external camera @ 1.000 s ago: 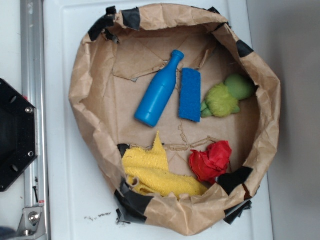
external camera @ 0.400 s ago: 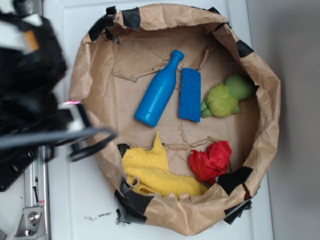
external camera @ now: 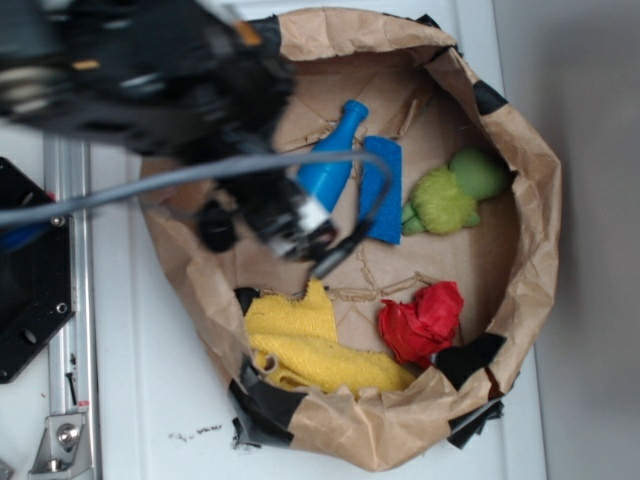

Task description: Grab the blue bottle.

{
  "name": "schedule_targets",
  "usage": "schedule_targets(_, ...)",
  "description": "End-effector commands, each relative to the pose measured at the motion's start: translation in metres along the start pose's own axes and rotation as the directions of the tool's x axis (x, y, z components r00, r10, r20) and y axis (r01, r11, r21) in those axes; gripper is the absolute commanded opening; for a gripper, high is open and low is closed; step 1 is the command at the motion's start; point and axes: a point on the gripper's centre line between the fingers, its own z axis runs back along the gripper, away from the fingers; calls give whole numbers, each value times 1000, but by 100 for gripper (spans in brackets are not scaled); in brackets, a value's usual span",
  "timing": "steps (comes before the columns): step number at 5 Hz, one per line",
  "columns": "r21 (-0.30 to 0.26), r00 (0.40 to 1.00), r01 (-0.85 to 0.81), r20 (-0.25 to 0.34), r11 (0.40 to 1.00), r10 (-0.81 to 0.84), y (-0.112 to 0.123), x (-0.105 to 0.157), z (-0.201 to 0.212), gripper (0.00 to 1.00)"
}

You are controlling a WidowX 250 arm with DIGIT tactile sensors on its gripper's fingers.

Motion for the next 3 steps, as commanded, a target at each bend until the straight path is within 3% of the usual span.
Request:
schedule_targets(1, -47, 997, -45, -70, 998, 42, 1, 0, -72, 100)
schedule_targets(2, -49, 986, -45, -165, 998, 37, 6, -11, -86, 100)
schedule_targets(3, 34, 980, 18, -199, 999, -11, 12, -19, -88, 0)
